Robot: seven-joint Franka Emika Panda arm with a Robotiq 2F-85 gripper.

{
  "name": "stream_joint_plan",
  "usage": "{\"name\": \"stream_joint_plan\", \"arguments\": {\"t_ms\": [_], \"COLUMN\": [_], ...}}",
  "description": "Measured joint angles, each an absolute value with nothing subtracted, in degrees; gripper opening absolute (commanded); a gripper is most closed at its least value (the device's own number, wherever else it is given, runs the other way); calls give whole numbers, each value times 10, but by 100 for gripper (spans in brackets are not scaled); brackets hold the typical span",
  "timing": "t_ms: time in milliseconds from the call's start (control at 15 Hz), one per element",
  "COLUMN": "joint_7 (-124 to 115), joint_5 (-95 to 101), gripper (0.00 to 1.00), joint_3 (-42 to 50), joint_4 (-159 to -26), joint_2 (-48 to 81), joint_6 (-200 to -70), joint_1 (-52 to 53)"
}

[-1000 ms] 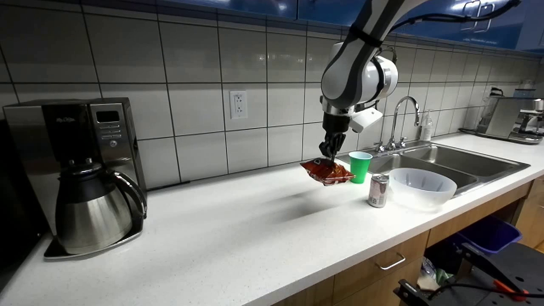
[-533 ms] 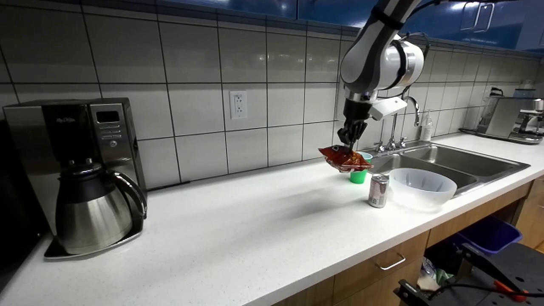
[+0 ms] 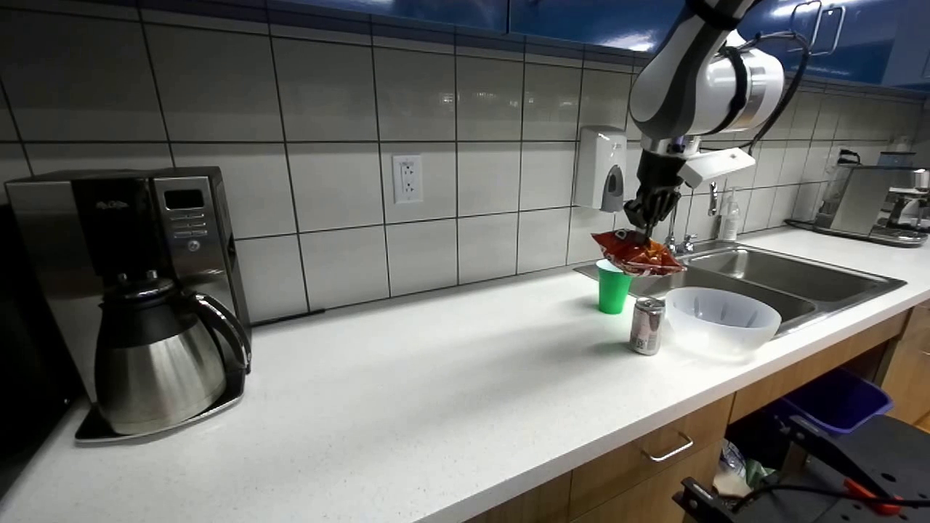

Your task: Put the dorito packet into the plastic bowl

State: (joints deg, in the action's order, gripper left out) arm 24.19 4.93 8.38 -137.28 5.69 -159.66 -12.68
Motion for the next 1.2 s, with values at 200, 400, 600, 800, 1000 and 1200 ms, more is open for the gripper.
{"name": "stream_joint_plan", "arguments": {"t_ms": [200,400,600,800,1000,1200], "joint_7": [241,236,223,212,197,183], "joint_5": [50,57,70,74,76,76], "gripper": [0,0,0,0,0,0], "joint_3": [112,140,163,181,194,201], "joint_4": [-1377,-1384,-1389,-1391,-1391,-1389], "joint_2": [55,55,58,68,86,109], "joint_6": [-1598,-1602,-1606,-1609,-1620,-1633], "joint_1": [-136,-145,-154,-163,-170,-178]}}
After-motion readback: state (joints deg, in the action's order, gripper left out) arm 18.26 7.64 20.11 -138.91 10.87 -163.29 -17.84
